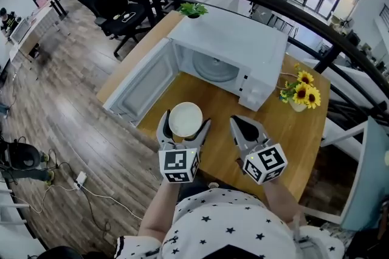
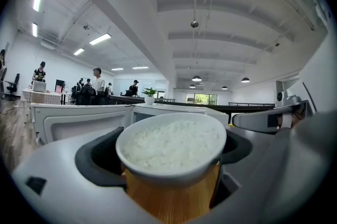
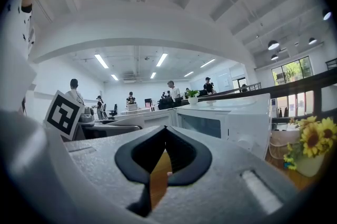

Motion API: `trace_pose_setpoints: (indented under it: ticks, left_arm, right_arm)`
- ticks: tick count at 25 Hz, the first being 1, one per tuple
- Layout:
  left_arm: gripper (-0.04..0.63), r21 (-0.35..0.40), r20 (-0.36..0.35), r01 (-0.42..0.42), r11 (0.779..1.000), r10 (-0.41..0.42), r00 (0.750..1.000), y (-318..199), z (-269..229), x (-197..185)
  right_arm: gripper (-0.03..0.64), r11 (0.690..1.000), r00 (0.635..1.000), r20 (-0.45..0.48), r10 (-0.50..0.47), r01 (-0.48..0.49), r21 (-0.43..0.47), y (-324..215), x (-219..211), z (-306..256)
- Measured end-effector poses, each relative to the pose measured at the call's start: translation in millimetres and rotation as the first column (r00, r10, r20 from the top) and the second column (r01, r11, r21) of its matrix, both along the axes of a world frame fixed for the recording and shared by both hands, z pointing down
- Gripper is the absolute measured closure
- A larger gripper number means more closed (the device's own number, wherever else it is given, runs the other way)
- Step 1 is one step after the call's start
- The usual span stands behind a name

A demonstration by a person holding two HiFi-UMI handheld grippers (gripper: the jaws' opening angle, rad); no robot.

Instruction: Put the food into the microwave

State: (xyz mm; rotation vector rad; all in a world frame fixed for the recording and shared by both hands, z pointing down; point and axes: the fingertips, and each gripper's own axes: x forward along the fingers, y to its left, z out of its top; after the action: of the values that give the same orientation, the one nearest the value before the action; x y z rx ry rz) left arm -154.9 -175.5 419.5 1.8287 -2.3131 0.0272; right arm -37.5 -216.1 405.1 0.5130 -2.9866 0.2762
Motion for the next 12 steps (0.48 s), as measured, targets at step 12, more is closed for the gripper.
trace_pose_setpoints:
  ticks: [12]
  left_arm:
    - [0.080, -0.038, 0.049, -0.169, 0.985, 0.171, 0.984, -70.2, 26.6, -37.1]
  right_arm:
    - [0.611, 0.988, 0.988, -0.008, 0.152, -0.152, -0.019, -38.2, -35.5, 11.0]
